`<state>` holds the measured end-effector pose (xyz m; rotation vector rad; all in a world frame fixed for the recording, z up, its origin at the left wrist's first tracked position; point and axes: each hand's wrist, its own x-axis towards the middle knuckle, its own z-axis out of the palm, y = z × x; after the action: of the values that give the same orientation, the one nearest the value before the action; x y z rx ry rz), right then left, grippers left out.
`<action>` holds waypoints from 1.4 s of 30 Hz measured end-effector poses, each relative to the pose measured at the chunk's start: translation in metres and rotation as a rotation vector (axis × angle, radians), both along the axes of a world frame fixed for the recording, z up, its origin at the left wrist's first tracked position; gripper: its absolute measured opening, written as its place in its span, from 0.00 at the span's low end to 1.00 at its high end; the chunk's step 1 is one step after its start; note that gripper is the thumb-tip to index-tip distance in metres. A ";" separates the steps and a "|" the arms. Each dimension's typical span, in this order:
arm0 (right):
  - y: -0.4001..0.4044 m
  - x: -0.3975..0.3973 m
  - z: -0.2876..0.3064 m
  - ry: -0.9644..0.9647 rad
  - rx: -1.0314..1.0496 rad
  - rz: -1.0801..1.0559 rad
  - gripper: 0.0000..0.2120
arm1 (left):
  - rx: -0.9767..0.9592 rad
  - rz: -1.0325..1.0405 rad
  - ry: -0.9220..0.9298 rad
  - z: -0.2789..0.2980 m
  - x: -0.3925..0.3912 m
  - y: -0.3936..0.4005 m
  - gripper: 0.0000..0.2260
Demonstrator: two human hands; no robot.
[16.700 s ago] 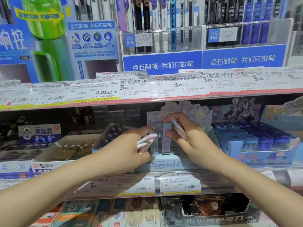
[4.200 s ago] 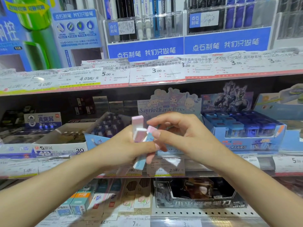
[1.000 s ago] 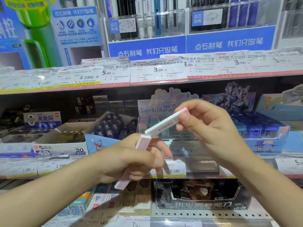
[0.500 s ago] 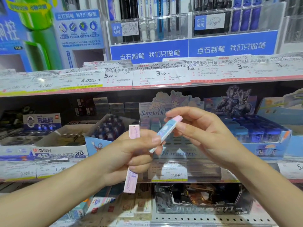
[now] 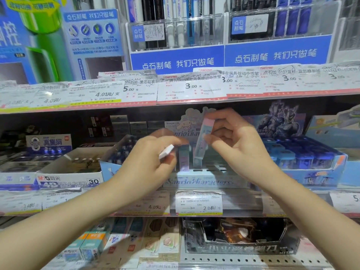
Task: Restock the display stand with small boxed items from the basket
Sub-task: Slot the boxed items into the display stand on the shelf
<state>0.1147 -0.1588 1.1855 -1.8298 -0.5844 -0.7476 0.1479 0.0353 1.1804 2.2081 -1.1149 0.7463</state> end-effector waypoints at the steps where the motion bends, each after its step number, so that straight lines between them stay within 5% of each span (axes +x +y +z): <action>1: -0.001 0.002 -0.003 0.004 -0.049 -0.027 0.19 | 0.108 0.053 -0.025 -0.001 0.005 0.004 0.19; 4: -0.002 0.007 -0.014 0.048 -0.130 -0.055 0.20 | 0.382 0.221 0.008 0.002 0.007 0.004 0.23; 8: -0.003 0.011 -0.020 0.057 -0.153 -0.074 0.20 | 0.474 0.223 0.040 0.004 0.007 0.004 0.30; 19: -0.006 0.016 -0.027 0.051 -0.109 -0.021 0.17 | 0.476 0.194 0.077 0.008 0.007 0.005 0.31; 24: -0.005 0.012 -0.032 0.050 -0.279 -0.084 0.15 | 0.468 0.199 0.099 0.010 0.007 0.003 0.29; 27: -0.006 0.012 -0.032 0.056 -0.176 -0.105 0.13 | 0.472 0.191 0.089 0.010 0.007 0.004 0.31; 42: -0.005 0.012 -0.030 0.077 -0.166 -0.147 0.23 | 0.478 0.080 0.204 0.019 0.013 0.006 0.31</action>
<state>0.1270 -0.1638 1.1558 -2.0627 -0.4770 -0.7410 0.1610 0.0412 1.1990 2.6649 -1.1988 0.2893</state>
